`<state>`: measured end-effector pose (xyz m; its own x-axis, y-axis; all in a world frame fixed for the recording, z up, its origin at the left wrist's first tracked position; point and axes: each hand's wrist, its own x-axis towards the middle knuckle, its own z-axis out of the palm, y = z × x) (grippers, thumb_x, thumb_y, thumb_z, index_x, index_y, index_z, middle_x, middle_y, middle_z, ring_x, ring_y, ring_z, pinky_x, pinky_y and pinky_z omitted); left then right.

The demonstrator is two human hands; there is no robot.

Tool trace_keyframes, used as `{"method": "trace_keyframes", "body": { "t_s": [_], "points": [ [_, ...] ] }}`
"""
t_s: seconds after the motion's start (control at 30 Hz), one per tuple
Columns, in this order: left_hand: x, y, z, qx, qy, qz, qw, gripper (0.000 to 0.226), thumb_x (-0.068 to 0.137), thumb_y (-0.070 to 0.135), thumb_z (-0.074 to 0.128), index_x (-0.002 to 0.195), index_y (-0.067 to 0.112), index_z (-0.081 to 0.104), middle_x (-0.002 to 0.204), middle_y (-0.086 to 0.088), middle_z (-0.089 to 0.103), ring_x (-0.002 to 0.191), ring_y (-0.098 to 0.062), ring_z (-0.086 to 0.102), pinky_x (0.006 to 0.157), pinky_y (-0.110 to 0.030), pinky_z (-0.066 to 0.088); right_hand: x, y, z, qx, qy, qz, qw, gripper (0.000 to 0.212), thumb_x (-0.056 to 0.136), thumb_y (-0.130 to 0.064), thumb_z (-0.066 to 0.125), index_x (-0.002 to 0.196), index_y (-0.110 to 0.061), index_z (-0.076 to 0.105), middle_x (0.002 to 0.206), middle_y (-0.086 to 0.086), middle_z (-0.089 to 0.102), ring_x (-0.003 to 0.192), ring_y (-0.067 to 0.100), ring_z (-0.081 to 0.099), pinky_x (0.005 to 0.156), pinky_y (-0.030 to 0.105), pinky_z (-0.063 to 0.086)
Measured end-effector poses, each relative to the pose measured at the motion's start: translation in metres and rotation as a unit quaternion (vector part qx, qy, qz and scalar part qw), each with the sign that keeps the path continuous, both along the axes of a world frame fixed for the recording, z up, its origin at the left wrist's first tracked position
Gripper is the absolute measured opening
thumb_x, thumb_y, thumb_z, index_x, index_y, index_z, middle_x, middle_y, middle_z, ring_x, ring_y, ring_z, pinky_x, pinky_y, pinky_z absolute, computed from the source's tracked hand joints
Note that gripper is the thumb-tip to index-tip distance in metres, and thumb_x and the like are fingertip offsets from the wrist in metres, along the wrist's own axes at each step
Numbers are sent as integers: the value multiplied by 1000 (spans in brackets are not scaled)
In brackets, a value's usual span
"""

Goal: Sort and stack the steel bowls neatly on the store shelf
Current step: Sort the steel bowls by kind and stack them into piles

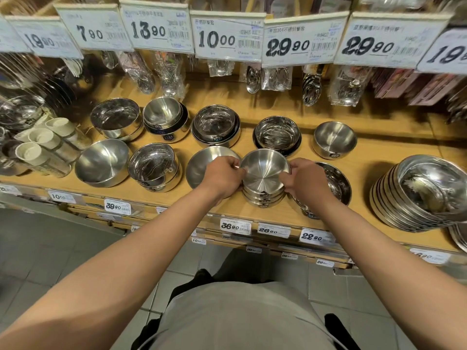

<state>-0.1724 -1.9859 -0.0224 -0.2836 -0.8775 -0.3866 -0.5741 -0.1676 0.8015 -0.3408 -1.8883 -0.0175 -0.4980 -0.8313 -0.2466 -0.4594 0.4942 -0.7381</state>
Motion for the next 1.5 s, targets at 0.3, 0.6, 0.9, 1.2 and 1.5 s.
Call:
{"method": "trace_keyframes", "body": {
  "t_s": [0.3,0.6,0.9,1.2,1.5],
  "points": [
    [1,-2,-3,1,9,-9,1000,12,96,14,66,94,5,74,90,-14,76,84,-28,76,79,-46,64,3,1,-1,6,-66,-36,997,12,91,-17,69,97,-23,60,70,-2,65,80,34,75,83,55,59],
    [64,1,-8,29,21,97,995,17,95,20,64,82,10,68,77,-9,69,84,-36,73,86,-55,60,9,32,20,-46,12,-80,996,8,95,-33,60,102,-29,62,86,-19,59,79,7,57,63,26,42],
    [84,-8,-44,114,32,210,971,38,96,22,67,126,3,55,104,-18,70,95,-36,72,88,-50,61,47,48,30,-129,-49,-27,990,13,96,-23,61,96,-36,63,78,-15,63,71,-14,56,62,3,39],
    [77,-11,-34,171,78,230,955,24,98,6,63,119,-3,55,104,-20,67,72,-31,73,51,-29,62,49,54,30,-124,-78,-15,989,15,97,-20,61,110,-26,66,76,-10,64,65,-6,57,61,6,41],
    [88,-12,20,138,110,221,959,9,96,-6,54,92,2,53,77,-18,66,54,-22,68,49,-30,61,82,32,45,-97,-220,17,970,25,97,0,56,106,-22,64,96,-3,64,89,14,59,81,32,48]
  ]
}}
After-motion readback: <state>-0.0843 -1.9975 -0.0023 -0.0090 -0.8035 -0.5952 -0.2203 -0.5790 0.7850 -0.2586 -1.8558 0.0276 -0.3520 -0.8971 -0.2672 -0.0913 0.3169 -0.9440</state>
